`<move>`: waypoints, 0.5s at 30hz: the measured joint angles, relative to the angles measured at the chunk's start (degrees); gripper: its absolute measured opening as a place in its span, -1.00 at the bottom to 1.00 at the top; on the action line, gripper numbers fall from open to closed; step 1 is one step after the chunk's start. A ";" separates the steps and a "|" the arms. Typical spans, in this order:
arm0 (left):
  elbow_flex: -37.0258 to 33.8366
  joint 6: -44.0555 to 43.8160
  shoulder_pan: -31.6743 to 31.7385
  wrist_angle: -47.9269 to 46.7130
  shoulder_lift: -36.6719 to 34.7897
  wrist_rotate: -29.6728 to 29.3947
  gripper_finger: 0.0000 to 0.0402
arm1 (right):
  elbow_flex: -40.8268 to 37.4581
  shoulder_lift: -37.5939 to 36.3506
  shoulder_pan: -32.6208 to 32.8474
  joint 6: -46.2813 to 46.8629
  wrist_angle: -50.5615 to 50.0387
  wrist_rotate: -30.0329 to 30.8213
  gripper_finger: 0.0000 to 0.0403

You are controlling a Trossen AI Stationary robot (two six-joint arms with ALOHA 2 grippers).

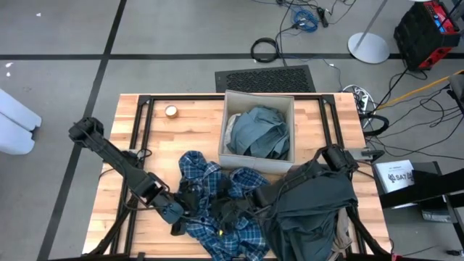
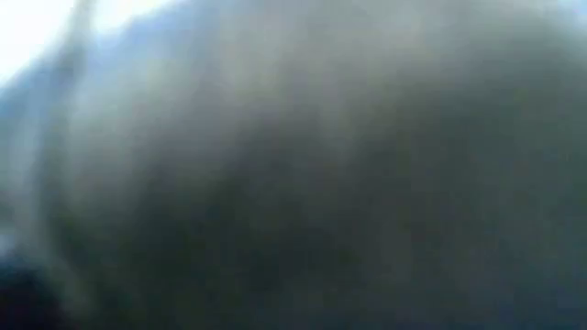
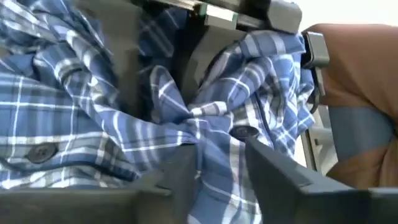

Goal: Sort clothes
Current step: Put the blue plaid shirt into the laundry organizer

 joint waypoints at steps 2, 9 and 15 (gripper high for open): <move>0.14 -0.04 0.22 -0.26 -0.51 1.54 -0.12 | 0.00 0.00 -0.57 0.89 -0.04 -0.02 -0.20; 6.80 -3.00 0.76 -13.97 -2.77 2.83 -0.06 | 0.07 2.27 -2.01 0.16 -0.27 0.01 0.25; 10.10 -3.03 0.74 -22.78 -4.86 -0.15 -0.07 | 0.07 7.85 -4.12 3.00 -0.21 -9.36 0.35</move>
